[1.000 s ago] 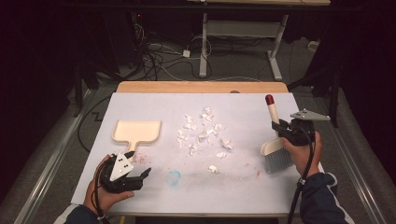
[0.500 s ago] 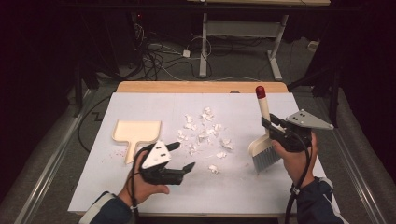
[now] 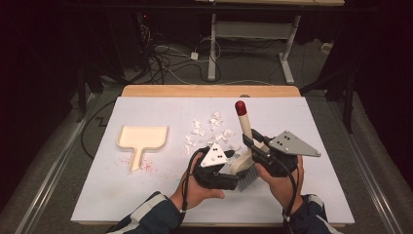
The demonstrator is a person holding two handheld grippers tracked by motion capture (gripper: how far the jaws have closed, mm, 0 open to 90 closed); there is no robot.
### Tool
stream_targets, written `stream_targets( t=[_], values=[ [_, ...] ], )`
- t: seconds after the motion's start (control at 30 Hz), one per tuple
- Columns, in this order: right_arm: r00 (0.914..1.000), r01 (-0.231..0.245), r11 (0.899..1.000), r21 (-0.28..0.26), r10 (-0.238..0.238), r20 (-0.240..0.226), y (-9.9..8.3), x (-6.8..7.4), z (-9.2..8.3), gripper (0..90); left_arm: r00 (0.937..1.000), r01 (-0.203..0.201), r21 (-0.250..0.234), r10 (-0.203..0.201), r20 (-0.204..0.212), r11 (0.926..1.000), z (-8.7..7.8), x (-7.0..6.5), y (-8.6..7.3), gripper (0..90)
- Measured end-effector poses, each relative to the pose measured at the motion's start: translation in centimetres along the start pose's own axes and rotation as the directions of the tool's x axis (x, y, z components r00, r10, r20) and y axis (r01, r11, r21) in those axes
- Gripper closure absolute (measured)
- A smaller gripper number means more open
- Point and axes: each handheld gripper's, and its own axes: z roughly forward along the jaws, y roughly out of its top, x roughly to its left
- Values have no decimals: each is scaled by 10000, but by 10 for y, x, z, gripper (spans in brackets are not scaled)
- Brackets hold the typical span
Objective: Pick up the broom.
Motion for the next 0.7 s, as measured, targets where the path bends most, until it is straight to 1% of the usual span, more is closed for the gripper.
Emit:
stream_targets(
  t=[0.03,0.07,0.1,0.13,0.17,0.2,0.23,0.27,0.33,0.37,0.43,0.5,0.53,0.57,0.6,0.63,0.67,0.7],
  values=[
    [10000,37,10000,-75,-38,-26,0,4,-1,712,10000,1,63,-1,-94,10000,3,2,-1,308],
    [9999,125,9999,-100,-126,-92,1,7,-1,712,10000,1,63,-1,-94,10000,3,2,-1,335],
    [9999,125,9999,-100,-126,-92,1,7,-1,712,10000,84,-41,-84,-5,10000,3,4,-1,335],
    [9996,197,9997,-127,-200,-190,1,11,-1,712,9998,188,-155,-187,79,9997,3,6,-2,375],
    [9991,291,9995,-146,-295,-297,0,16,-2,711,9996,241,-180,-238,178,9995,2,7,-3,451],
    [9990,274,9995,-136,-279,-361,0,18,-2,711,9994,195,-191,-189,294,9996,1,8,-4,496],
    [9984,366,9992,-163,-373,-415,0,20,-2,710,9995,121,-238,-114,284,9996,0,9,-5,536],
    [9984,329,9993,-159,-336,-446,0,21,-2,710,9995,93,-224,-86,314,9997,-1,9,-5,572],
    [9970,386,9991,-153,-395,-660,1,21,-2,707,9999,85,-80,-84,143,9999,-3,11,-5,628],
    [9962,406,9990,-209,-421,-759,2,20,-3,708,9998,185,-73,-184,109,9998,-5,13,-5,637],
    [9950,340,9992,-198,-357,-928,3,18,-4,707,9998,177,-28,-177,59,9998,-7,14,-4,650],
    [9938,315,9992,-254,-340,-1058,4,17,-5,706,10000,-16,107,15,61,9999,-10,16,-2,653],
    [9927,358,9989,-293,-389,-1143,4,16,-6,705,9998,-208,208,207,60,9996,-13,16,-1,654],
    [9927,358,9989,-293,-389,-1143,4,16,-6,705,9998,-208,208,207,60,9996,-13,16,-1,654],
    [9920,352,9990,-270,-382,-1203,4,17,-6,703,9995,-275,249,272,132,9993,-14,16,0,654],
    [9896,413,9987,-306,-451,-1365,6,16,-8,693,9988,-449,336,441,231,9984,-16,17,1,655],
    [9896,413,9987,-306,-451,-1365,6,16,-8,693,9988,-449,336,441,231,9984,-16,17,1,655],
    [9870,491,9984,-262,-525,-1516,7,13,-9,649,9983,-548,412,540,222,9976,-17,17,1,655]
  ],
)
